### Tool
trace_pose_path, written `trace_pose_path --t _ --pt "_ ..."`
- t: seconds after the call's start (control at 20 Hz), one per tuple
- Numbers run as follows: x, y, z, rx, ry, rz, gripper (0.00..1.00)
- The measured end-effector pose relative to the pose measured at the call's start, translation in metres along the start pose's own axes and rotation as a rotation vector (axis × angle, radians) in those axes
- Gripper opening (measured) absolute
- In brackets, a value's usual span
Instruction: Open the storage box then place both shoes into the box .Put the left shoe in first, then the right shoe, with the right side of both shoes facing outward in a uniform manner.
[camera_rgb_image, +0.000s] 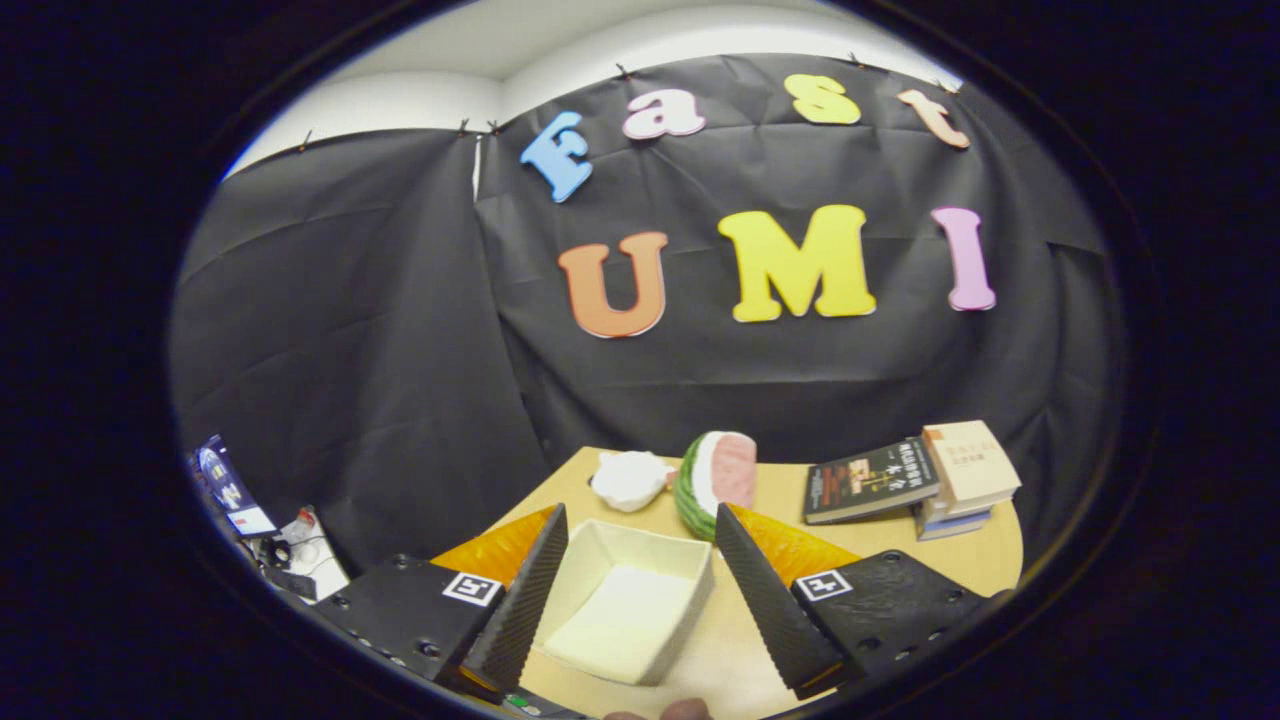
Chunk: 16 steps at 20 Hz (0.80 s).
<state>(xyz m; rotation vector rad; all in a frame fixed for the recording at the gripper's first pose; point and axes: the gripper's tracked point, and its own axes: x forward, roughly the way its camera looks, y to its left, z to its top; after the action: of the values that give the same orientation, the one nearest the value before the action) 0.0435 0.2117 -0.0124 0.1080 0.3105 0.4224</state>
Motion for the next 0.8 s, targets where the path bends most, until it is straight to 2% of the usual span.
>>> trace_pose_path --t 0.5,0.8 --pt "-0.049 -0.152 -0.019 0.024 -0.040 -0.242 0.91" --pt "-0.061 -0.230 -0.059 0.011 -0.003 -0.367 0.92"
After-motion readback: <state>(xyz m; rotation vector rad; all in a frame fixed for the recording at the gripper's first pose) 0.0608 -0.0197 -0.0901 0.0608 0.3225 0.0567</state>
